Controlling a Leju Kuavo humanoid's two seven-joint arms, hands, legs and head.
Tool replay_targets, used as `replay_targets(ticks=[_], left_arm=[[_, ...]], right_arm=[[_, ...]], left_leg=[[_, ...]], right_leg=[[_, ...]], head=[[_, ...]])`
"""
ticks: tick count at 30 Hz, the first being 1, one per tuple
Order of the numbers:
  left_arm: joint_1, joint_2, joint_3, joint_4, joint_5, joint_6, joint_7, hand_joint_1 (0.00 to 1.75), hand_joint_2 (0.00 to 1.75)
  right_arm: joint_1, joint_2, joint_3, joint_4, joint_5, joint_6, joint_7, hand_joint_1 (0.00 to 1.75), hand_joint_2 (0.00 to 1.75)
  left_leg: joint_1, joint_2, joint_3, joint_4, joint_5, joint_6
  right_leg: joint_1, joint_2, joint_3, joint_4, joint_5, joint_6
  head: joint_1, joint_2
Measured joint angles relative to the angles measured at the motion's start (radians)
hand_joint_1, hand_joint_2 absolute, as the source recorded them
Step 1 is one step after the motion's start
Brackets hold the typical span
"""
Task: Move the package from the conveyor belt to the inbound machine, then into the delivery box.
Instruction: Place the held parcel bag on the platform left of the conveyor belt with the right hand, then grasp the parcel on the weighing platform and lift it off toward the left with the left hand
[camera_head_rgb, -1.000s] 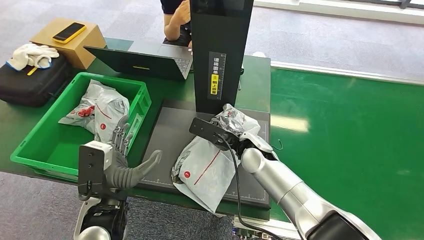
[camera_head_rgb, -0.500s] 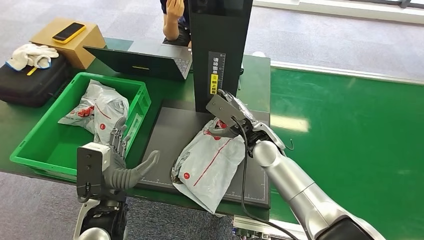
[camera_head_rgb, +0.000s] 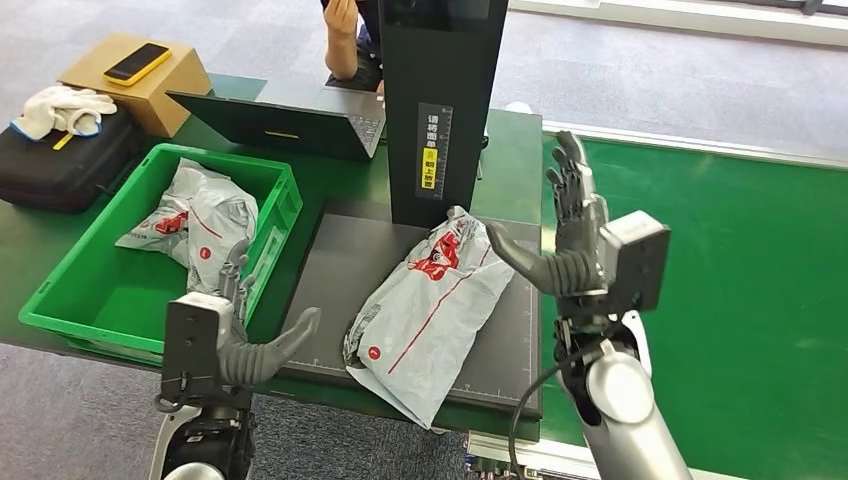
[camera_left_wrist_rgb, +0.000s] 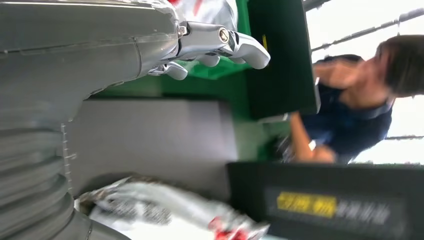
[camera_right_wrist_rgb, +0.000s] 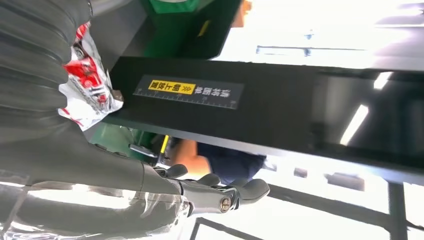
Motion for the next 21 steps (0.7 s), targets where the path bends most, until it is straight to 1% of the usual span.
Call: replay_targets(ticks=[3,6,9,13,16,21], left_arm=[[-0.025,-0.001,-0.064,0.044,-0.099,-0.090,0.042,0.00,1.75],[-0.080,-0.009,-0.156,0.168,-0.187,-0.154,0.044,0.00,1.75],[-0.150,-0.018,-0.222,0.314,-0.234,-0.161,0.018,0.00,1.75],[-0.234,-0.027,-0.286,0.473,-0.281,-0.152,0.004,0.00,1.75],[-0.296,-0.040,-0.336,0.575,-0.311,-0.149,0.003,0.00,1.75],[-0.391,-0.064,-0.382,0.701,-0.342,-0.153,-0.002,0.00,1.75]], right_arm=[[0.097,0.003,-0.011,-0.110,0.030,-0.028,-0.019,0.00,1.75],[0.175,0.012,-0.033,-0.197,0.030,-0.078,-0.052,0.00,1.75],[0.255,0.024,-0.057,-0.273,0.034,-0.103,-0.082,0.00,1.75],[0.329,0.040,-0.081,-0.346,0.067,-0.093,-0.090,0.00,1.75],[0.357,0.053,-0.096,-0.372,0.082,-0.074,-0.086,0.00,1.75],[0.378,0.068,-0.117,-0.383,0.095,-0.044,-0.083,0.00,1.75]], left_leg=[[0.000,0.000,0.000,0.000,0.000,0.000],[0.000,0.000,0.000,0.000,0.001,0.000],[0.000,0.000,0.000,0.000,0.001,0.000],[0.000,0.000,0.000,0.000,0.001,0.000],[0.000,0.001,0.000,0.000,0.001,0.000],[0.000,0.001,0.000,0.000,0.001,0.000]], right_leg=[[0.000,0.000,-0.001,0.000,0.000,0.000],[0.000,0.000,-0.001,0.000,0.000,0.000],[0.000,0.000,-0.001,0.000,0.001,0.000],[0.000,0.000,-0.001,0.000,0.001,0.000],[0.000,0.001,-0.002,0.001,0.001,0.000],[0.000,0.001,-0.002,0.001,0.001,0.000]], head=[[0.000,0.000],[0.000,0.000],[0.000,0.000],[0.000,0.000],[0.000,0.000],[0.000,0.000]])
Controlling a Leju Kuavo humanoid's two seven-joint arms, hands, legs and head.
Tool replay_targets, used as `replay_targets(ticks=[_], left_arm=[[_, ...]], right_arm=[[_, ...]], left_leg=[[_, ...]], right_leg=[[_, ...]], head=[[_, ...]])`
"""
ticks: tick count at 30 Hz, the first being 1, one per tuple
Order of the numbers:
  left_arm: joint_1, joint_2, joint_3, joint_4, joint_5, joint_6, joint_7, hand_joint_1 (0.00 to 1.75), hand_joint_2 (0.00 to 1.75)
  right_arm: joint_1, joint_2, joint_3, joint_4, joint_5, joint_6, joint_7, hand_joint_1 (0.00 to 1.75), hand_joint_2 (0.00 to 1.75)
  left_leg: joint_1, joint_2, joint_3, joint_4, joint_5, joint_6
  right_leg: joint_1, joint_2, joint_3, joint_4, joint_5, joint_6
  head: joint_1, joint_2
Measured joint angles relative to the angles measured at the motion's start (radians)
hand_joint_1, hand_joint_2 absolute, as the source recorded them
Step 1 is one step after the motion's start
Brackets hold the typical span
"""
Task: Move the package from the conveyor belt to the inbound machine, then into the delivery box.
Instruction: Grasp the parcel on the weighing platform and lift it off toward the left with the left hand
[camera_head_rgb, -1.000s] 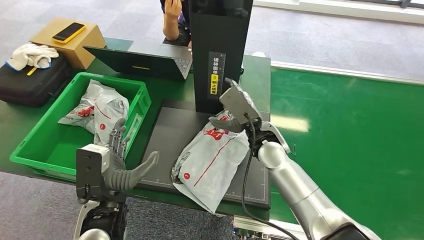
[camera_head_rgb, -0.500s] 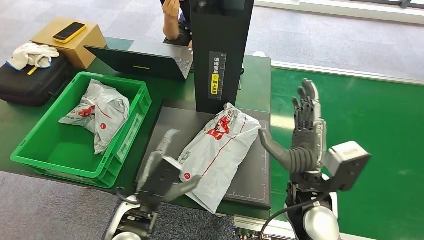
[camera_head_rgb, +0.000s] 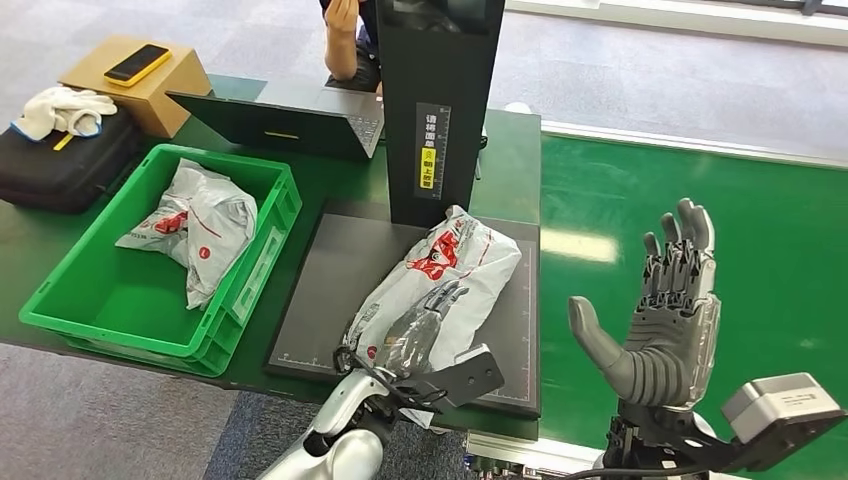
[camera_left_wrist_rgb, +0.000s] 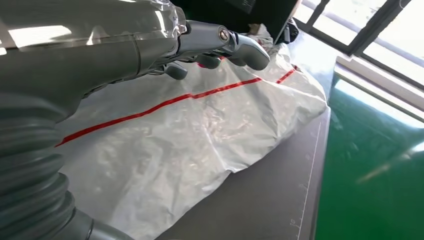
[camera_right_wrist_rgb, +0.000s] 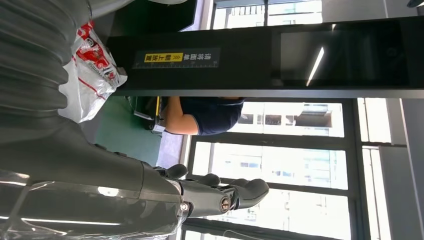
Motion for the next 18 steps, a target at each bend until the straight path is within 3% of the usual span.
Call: replay_targets(ticks=[8,18], left_arm=[[-0.126,-0.010,-0.008,0.080,0.035,0.028,-0.006,0.00,1.75],[-0.162,0.021,0.053,-0.025,0.096,0.035,0.008,0.00,1.75]], right_arm=[[0.035,0.007,-0.031,-0.002,0.005,0.018,-0.004,0.00,1.75],[0.062,0.016,-0.060,-0.022,0.016,0.030,-0.004,0.00,1.75]], left_leg=[[0.000,0.000,0.000,0.000,0.000,0.000],[0.000,0.000,0.000,0.000,0.000,-0.001]], right_leg=[[0.000,0.000,0.000,0.001,0.000,0.000],[0.000,0.000,0.000,0.002,0.000,0.000]], head=[[0.000,0.000],[0.000,0.000]])
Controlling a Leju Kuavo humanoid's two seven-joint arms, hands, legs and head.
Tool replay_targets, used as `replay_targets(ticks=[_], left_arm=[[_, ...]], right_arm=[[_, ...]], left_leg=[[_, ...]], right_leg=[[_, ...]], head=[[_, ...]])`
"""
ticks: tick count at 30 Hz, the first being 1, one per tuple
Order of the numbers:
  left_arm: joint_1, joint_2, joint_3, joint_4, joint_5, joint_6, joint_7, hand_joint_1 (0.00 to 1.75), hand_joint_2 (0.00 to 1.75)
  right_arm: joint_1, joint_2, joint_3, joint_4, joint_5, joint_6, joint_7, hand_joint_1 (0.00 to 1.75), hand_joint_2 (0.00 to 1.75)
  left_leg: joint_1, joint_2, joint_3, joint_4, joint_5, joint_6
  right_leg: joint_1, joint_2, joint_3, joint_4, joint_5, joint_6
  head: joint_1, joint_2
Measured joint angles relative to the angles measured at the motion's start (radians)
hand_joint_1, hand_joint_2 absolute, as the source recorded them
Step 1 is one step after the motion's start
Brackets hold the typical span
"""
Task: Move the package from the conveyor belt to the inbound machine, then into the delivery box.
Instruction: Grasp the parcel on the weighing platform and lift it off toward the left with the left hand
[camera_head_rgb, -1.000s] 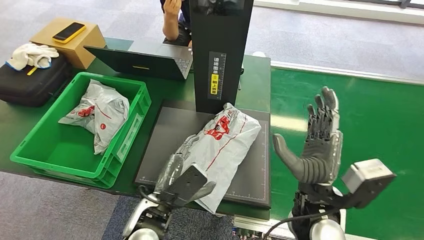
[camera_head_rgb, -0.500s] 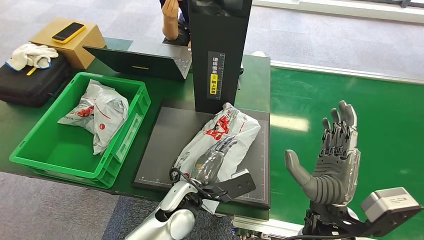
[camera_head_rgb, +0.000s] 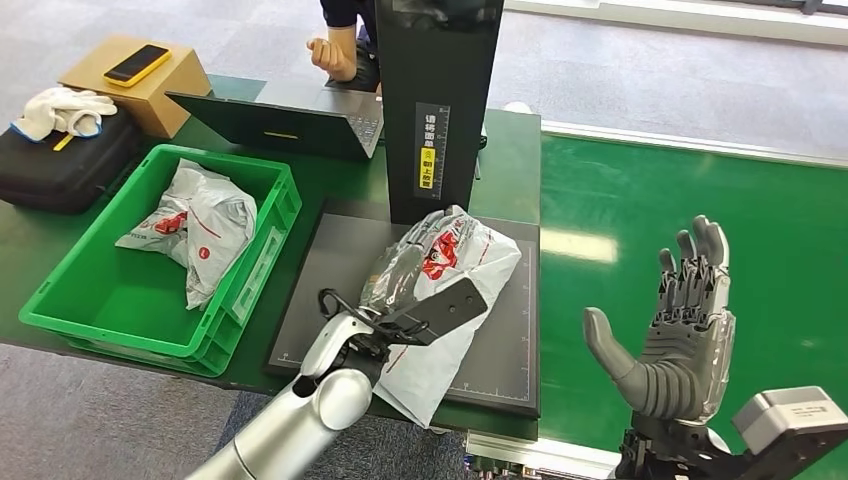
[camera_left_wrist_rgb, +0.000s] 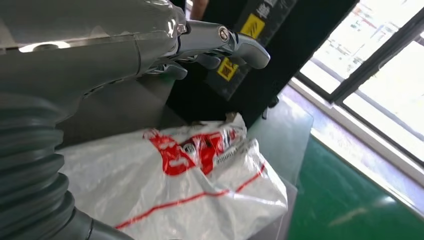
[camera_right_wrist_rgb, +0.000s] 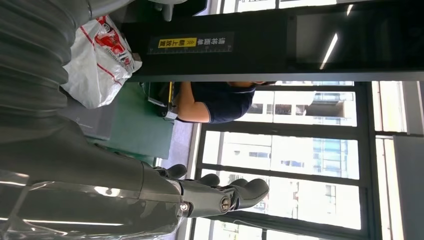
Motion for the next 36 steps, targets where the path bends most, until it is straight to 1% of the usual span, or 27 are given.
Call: replay_targets(ticks=[3,5,13,19,30,31,34,35,36], left_arm=[[-0.014,0.015,0.010,-0.003,-0.017,-0.001,0.019,0.00,1.75],[-0.023,0.021,0.012,0.017,-0.035,0.004,0.019,0.00,1.75],[-0.036,0.023,0.009,0.171,-0.085,0.020,0.004,0.00,1.75],[-0.031,0.023,-0.006,0.247,-0.106,0.007,-0.007,0.00,1.75],[-0.026,0.023,-0.037,0.305,-0.126,-0.005,-0.020,0.00,1.75],[-0.027,0.023,-0.040,0.306,-0.126,-0.007,-0.022,0.14,1.75],[-0.028,0.023,-0.048,0.308,-0.131,-0.016,-0.027,1.45,1.75],[-0.028,0.023,-0.050,0.308,-0.133,-0.019,-0.029,1.75,1.75],[-0.028,0.023,-0.053,0.308,-0.136,-0.021,-0.031,1.75,1.75]], right_arm=[[0.002,0.002,-0.007,-0.009,0.005,0.005,-0.001,0.00,1.75],[0.003,0.003,-0.013,-0.012,0.006,0.004,-0.003,0.00,1.75],[0.013,0.004,-0.023,-0.020,0.003,-0.014,-0.015,0.00,1.75],[0.015,0.004,-0.024,-0.021,-0.004,-0.017,-0.020,0.00,1.75],[0.015,0.004,-0.023,-0.021,-0.015,-0.029,-0.030,0.00,1.75],[0.014,0.004,-0.023,-0.021,-0.016,-0.029,-0.031,0.00,1.75],[0.014,0.004,-0.023,-0.021,-0.017,-0.028,-0.034,0.00,1.75],[0.014,0.004,-0.023,-0.021,-0.018,-0.026,-0.035,0.00,1.75],[0.014,0.004,-0.023,-0.021,-0.018,-0.023,-0.035,0.00,1.75]], left_leg=[[0.000,0.000,0.000,0.000,0.000,0.000],[0.000,0.000,0.000,0.000,0.000,0.000],[0.000,0.000,0.000,0.000,0.000,0.000],[0.000,0.000,0.000,0.000,0.000,0.000],[0.000,0.000,0.000,0.000,0.000,0.000],[0.000,0.000,0.000,0.000,0.000,0.000],[0.000,0.000,0.000,0.000,0.000,0.000],[0.000,0.000,0.000,0.000,0.000,0.000],[0.000,0.000,0.000,0.000,0.000,0.000]], right_leg=[[0.000,0.000,0.000,0.000,0.000,0.000],[0.000,0.000,0.000,0.000,0.000,0.000],[0.000,0.000,0.000,0.000,0.000,0.000],[0.000,0.000,-0.001,0.000,0.000,0.000],[0.000,0.000,-0.001,0.000,0.000,0.000],[0.000,0.000,-0.001,0.000,0.000,0.000],[0.000,0.000,-0.001,0.000,0.000,0.000],[0.000,0.000,-0.001,0.000,0.000,0.000],[0.000,0.000,-0.001,0.000,0.000,0.000]], head=[[0.000,0.000],[0.000,0.000],[0.000,0.000],[0.000,0.000],[0.000,0.000],[0.000,0.000],[0.000,0.000],[0.000,0.000],[0.000,0.000]])
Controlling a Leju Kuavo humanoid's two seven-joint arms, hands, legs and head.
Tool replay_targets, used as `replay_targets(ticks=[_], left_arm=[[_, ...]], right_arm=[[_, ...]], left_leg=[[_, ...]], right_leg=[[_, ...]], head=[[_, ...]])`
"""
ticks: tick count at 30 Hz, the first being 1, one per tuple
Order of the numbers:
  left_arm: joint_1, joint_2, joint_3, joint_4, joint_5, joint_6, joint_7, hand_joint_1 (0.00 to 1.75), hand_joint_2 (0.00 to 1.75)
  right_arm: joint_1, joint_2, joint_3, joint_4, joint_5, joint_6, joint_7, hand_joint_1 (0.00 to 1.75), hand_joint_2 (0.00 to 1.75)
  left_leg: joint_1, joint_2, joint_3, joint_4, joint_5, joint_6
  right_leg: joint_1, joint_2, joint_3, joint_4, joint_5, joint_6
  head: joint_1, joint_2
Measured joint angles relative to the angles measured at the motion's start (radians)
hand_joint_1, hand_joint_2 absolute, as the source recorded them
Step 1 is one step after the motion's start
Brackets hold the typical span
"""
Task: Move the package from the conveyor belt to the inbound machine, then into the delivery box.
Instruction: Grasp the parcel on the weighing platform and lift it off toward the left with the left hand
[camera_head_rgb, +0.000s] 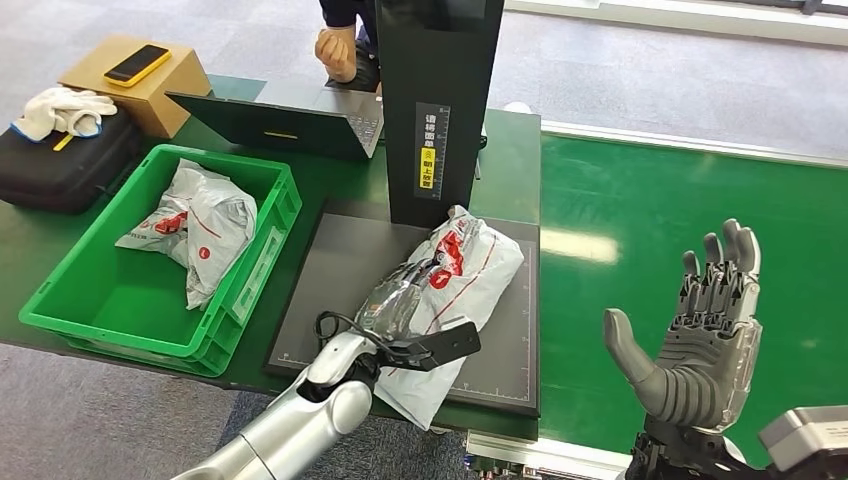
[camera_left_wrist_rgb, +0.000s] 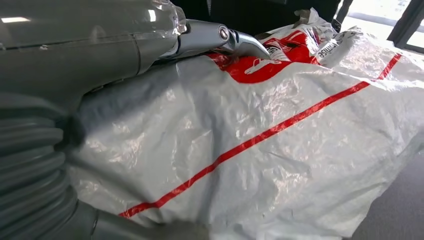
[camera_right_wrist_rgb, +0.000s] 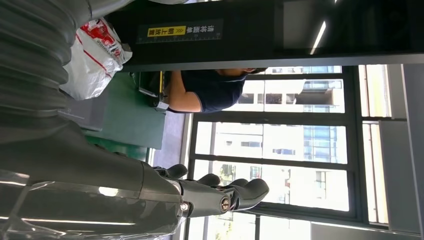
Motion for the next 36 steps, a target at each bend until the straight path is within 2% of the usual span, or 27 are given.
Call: replay_targets(ticks=[14,19,27,30,36], left_arm=[[-0.010,-0.002,-0.021,-0.009,-0.007,-0.001,-0.005,1.75,1.75],[0.002,0.001,-0.021,-0.041,0.001,0.044,-0.009,1.75,1.75],[0.024,0.024,-0.018,-0.170,0.016,0.071,0.002,1.75,1.75],[0.039,0.034,-0.008,-0.220,0.036,0.109,-0.003,1.75,1.75],[0.086,0.098,0.078,-0.474,0.087,0.217,0.015,1.75,1.75]], right_arm=[[0.000,0.000,0.000,0.000,0.008,0.040,0.000,0.00,1.75],[0.000,0.000,-0.001,0.000,0.011,0.046,0.002,0.00,1.75],[0.011,0.000,-0.005,0.000,0.013,0.042,0.001,0.00,1.75],[0.020,0.000,-0.006,0.000,0.013,0.031,0.001,0.00,1.75],[0.062,-0.001,-0.014,-0.006,0.007,-0.003,-0.006,0.00,1.75]], left_leg=[[0.000,0.000,0.000,0.000,0.000,0.000],[0.000,0.000,0.000,0.000,0.000,0.000],[0.000,0.000,0.000,0.000,0.000,0.000],[0.000,0.000,0.000,0.000,0.000,0.000],[0.000,0.000,-0.001,0.000,0.000,0.000]], right_leg=[[0.000,0.000,0.000,0.000,0.000,0.000],[0.000,0.000,0.000,0.000,0.000,0.000],[0.000,0.000,0.000,0.000,0.000,0.000],[0.000,0.000,0.000,0.000,0.000,0.000],[0.000,0.000,-0.001,0.001,0.000,0.000]], head=[[0.000,0.000],[0.000,0.000],[0.000,0.000],[0.000,0.000],[0.000,0.000]])
